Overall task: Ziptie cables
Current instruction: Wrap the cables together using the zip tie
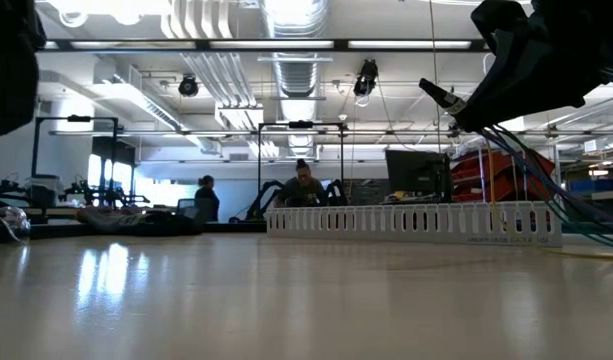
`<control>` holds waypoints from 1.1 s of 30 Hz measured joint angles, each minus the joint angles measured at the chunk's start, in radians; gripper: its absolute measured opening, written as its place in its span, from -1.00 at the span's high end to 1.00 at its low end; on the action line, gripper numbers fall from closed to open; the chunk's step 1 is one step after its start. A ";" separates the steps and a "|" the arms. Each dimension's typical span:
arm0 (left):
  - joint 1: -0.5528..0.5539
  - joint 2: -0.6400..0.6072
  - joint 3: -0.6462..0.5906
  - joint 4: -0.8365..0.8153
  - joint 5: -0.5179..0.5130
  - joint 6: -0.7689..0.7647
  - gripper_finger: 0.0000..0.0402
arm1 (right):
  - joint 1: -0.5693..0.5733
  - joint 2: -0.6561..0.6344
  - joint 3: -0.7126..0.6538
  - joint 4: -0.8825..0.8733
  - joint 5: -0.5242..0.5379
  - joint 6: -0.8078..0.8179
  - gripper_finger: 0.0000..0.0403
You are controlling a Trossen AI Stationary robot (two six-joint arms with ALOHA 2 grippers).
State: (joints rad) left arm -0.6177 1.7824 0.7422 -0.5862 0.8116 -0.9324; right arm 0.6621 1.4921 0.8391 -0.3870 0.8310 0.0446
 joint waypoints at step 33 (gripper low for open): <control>0.134 -0.114 0.009 -0.227 -0.197 -0.329 0.87 | -0.004 0.000 0.000 0.002 0.000 -0.004 1.00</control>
State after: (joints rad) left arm -0.4839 1.6684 0.7510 -0.8134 0.6146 -1.2611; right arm 0.6579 1.4921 0.8391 -0.3847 0.8310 0.0407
